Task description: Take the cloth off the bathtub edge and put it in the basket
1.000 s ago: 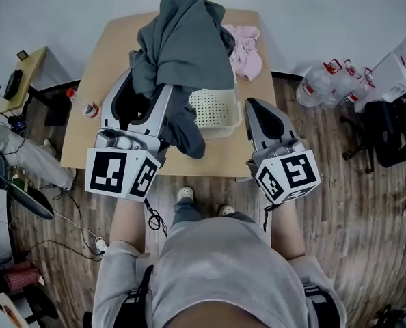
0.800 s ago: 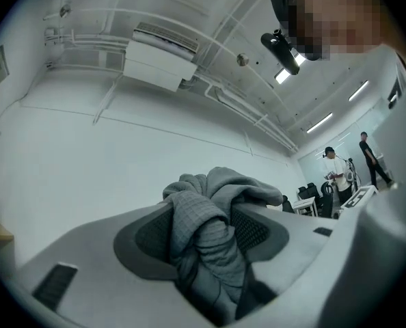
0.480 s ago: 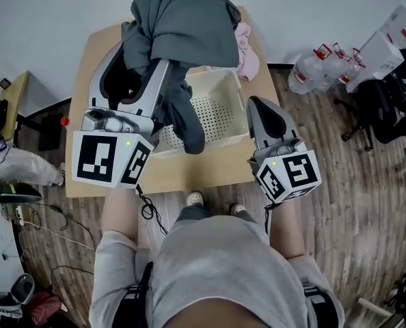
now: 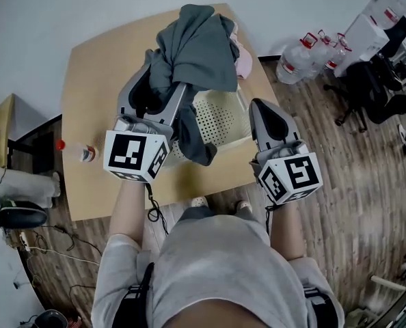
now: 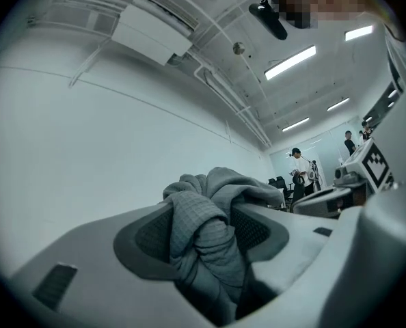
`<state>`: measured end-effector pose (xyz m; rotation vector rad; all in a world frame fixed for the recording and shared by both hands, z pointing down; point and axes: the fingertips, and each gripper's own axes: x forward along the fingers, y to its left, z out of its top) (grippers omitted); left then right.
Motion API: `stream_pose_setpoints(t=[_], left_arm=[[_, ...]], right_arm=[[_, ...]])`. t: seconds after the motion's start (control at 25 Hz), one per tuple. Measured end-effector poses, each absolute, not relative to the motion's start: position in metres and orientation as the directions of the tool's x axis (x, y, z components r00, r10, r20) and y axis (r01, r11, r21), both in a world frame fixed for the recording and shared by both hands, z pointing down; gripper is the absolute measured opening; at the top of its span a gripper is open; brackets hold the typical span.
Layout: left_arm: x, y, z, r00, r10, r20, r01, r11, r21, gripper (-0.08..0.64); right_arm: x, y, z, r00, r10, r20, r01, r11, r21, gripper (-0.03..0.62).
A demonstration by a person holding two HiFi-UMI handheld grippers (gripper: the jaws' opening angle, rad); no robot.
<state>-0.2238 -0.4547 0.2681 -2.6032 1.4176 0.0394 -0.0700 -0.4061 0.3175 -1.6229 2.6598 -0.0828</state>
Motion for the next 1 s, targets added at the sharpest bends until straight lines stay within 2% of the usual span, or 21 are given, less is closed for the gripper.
stream_pose_setpoints(t=[1.0], left_arm=[[-0.203, -0.49, 0.424, 0.623, -0.754, 0.205, -0.749, -0.651, -0.119, 0.256]], right_arm=[[-0.069, -0.405, 0.353, -0.333, -0.935, 0.121, -0.943, 0.327, -0.066, 0.006]])
